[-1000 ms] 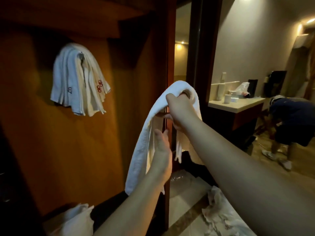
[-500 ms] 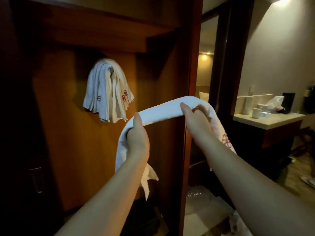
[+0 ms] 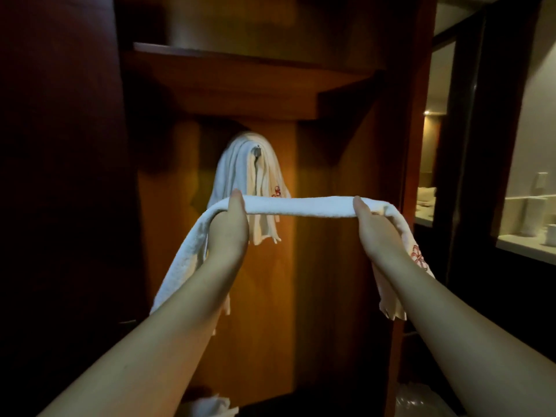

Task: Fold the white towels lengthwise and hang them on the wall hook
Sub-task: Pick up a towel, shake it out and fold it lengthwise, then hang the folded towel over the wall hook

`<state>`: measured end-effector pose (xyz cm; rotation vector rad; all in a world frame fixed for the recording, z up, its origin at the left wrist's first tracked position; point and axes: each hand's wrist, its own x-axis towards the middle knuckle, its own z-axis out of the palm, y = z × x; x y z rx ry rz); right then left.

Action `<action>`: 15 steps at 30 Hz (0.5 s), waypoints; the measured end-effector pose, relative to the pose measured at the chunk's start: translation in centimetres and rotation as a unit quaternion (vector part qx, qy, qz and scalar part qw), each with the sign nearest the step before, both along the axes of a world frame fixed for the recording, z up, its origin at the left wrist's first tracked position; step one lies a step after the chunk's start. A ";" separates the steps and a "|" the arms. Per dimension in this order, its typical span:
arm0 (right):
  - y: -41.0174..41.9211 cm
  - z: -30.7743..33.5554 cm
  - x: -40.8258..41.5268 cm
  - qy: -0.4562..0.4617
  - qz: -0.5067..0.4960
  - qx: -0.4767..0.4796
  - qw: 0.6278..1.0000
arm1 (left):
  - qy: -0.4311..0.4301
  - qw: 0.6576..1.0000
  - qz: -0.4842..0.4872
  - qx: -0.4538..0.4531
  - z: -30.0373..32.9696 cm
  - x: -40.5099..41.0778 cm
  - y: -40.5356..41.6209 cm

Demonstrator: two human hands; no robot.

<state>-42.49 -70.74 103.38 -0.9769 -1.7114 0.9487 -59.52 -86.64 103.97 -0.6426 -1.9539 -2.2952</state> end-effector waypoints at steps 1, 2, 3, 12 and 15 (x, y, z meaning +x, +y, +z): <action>0.3 0.4 -1.1 -0.010 0.007 0.009 1.000 | 0.000 1.000 0.002 0.008 0.3 -1.3 0.3; 0.8 0.8 -2.2 -0.009 0.015 0.009 1.000 | -0.001 1.000 -0.002 0.012 0.6 -2.4 0.4; 0.9 1.4 -3.1 -0.007 0.013 0.005 1.000 | -0.006 1.000 -0.004 0.012 1.0 -3.5 0.6; 3.7 6.3 -12.7 0.079 0.050 0.007 0.996 | 0.069 0.997 -0.012 -0.041 5.6 -14.1 3.2; 4.7 8.2 -14.9 0.050 0.056 0.017 0.997 | 0.086 0.995 -0.003 -0.053 7.6 -16.7 4.5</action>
